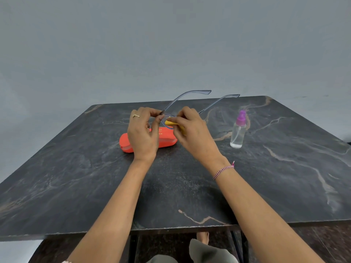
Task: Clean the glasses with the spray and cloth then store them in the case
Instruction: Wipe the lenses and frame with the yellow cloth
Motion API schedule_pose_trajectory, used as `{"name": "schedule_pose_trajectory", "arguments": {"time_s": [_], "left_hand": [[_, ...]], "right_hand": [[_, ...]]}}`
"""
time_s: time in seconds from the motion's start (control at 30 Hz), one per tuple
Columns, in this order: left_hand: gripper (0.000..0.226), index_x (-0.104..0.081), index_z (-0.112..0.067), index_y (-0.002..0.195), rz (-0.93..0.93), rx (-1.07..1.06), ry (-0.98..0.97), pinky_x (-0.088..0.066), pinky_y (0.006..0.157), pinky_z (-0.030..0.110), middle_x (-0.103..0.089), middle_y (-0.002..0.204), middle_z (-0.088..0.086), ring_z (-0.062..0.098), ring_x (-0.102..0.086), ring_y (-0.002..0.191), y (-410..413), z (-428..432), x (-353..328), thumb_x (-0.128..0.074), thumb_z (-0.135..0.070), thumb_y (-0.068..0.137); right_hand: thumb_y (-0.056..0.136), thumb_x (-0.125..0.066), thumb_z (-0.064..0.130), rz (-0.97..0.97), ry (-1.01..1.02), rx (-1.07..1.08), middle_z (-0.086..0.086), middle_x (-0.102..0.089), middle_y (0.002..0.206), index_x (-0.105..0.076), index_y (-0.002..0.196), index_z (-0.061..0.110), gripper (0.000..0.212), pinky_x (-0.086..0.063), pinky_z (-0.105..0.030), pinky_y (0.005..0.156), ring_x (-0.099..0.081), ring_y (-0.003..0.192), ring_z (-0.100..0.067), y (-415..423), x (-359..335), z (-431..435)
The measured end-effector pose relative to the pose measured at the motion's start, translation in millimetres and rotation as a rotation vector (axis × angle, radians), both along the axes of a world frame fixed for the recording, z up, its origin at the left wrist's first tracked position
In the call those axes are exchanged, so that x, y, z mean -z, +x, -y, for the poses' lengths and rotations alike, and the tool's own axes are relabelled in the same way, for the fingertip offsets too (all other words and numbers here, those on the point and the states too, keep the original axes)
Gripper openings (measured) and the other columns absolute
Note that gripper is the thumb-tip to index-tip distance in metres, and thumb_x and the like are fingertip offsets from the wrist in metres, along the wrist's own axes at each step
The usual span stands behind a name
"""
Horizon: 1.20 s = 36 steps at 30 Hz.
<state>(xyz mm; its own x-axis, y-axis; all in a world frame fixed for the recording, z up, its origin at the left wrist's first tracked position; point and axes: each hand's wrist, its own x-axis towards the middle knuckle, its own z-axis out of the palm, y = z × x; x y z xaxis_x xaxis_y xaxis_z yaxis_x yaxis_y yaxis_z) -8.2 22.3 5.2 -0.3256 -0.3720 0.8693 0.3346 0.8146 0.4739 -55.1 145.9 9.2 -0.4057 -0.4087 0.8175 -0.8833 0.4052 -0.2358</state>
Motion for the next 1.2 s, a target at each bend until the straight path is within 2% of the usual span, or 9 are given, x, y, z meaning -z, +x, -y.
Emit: {"name": "schedule_pose_trajectory", "arguments": {"time_s": [0.07,0.2,0.3,0.43,0.53,0.67,0.87,1.03,1.2], "left_hand": [[0.007,-0.063,-0.014,0.081,0.009,0.015,-0.023,-0.03,0.061,0.011,-0.045,0.076,-0.026,0.007,-0.038,0.069,-0.3,-3.1,0.8,-0.065,-0.018,0.087],[0.007,-0.063,-0.012,0.082,-0.001,-0.015,-0.016,-0.031,0.062,0.01,-0.049,0.077,-0.018,0.007,-0.037,0.07,-0.9,-2.3,1.4,-0.063,-0.016,0.087],[0.007,-0.063,-0.012,0.083,-0.005,-0.038,0.021,-0.033,0.062,0.019,-0.052,0.079,-0.014,0.011,-0.04,0.069,-1.0,0.3,2.1,-0.062,-0.017,0.087],[0.01,-0.062,-0.01,0.083,-0.015,-0.041,0.017,-0.035,0.062,0.023,-0.052,0.079,-0.012,0.01,-0.04,0.068,-2.1,1.4,2.4,-0.062,-0.019,0.088],[0.009,-0.062,-0.01,0.083,-0.035,-0.048,0.063,-0.038,0.061,0.029,-0.054,0.079,-0.009,0.012,-0.041,0.069,-2.5,5.4,0.8,-0.062,-0.018,0.088],[0.01,-0.062,-0.01,0.084,-0.069,-0.045,0.118,-0.04,0.062,0.031,-0.056,0.082,-0.008,0.019,-0.048,0.069,-2.1,8.8,-0.2,-0.062,-0.019,0.088],[0.01,-0.061,-0.009,0.084,-0.066,-0.05,0.127,-0.041,0.062,0.032,-0.056,0.081,-0.007,0.018,-0.048,0.07,-2.0,7.5,-0.2,-0.061,-0.019,0.088],[0.012,-0.061,-0.009,0.083,-0.082,-0.042,0.135,-0.039,0.062,0.029,-0.056,0.08,-0.007,0.016,-0.046,0.068,-2.0,7.9,-0.2,-0.061,-0.02,0.088],[0.01,-0.062,-0.008,0.083,-0.059,-0.039,0.117,-0.035,0.061,0.019,-0.055,0.08,-0.009,0.015,-0.043,0.066,-2.4,3.6,0.7,-0.062,-0.017,0.087]], "right_hand": [[0.083,-0.06,0.0,-0.011,-0.004,0.031,-0.01,-0.053,0.082,-0.069,0.104,0.006,0.023,-0.038,-0.022,0.068,-0.048,0.077,-0.022,-1.5,0.6,1.1],[0.086,-0.06,0.006,0.002,-0.002,0.126,-0.01,-0.052,0.081,-0.069,0.1,0.003,0.017,-0.046,-0.03,0.063,-0.047,0.075,-0.023,-4.2,2.1,-0.1],[0.085,-0.06,0.005,0.007,-0.01,0.07,-0.01,-0.051,0.079,-0.069,0.098,0.003,0.016,-0.046,-0.032,0.062,-0.048,0.074,-0.023,-1.3,1.6,0.4],[0.09,-0.054,0.006,-0.005,0.024,-0.051,-0.01,-0.053,0.086,-0.066,0.114,0.008,0.027,-0.039,-0.024,0.067,-0.048,0.079,-0.022,6.9,0.7,4.3],[0.087,-0.056,0.003,-0.018,0.039,-0.104,-0.01,-0.054,0.088,-0.066,0.114,0.009,0.029,-0.04,-0.025,0.068,-0.048,0.079,-0.023,5.1,-0.4,2.3],[0.082,-0.059,0.001,-0.043,0.003,-0.058,-0.01,-0.054,0.085,-0.07,0.104,0.008,0.025,-0.039,-0.021,0.072,-0.049,0.078,-0.023,-5.5,-0.1,-4.5],[0.088,-0.052,0.007,-0.088,0.061,-0.089,-0.011,-0.054,0.088,-0.066,0.112,0.008,0.028,-0.042,-0.026,0.068,-0.047,0.08,-0.022,3.4,-0.2,0.3],[0.084,-0.059,-0.001,-0.052,0.011,-0.004,-0.01,-0.053,0.085,-0.068,0.107,0.007,0.026,-0.034,-0.016,0.073,-0.044,0.081,-0.019,-4.1,-1.5,-6.7],[0.088,-0.05,0.005,-0.072,0.04,-0.034,-0.011,-0.053,0.087,-0.066,0.109,0.005,0.027,-0.037,-0.022,0.071,-0.043,0.08,-0.02,4.6,-0.3,2.1]]}}
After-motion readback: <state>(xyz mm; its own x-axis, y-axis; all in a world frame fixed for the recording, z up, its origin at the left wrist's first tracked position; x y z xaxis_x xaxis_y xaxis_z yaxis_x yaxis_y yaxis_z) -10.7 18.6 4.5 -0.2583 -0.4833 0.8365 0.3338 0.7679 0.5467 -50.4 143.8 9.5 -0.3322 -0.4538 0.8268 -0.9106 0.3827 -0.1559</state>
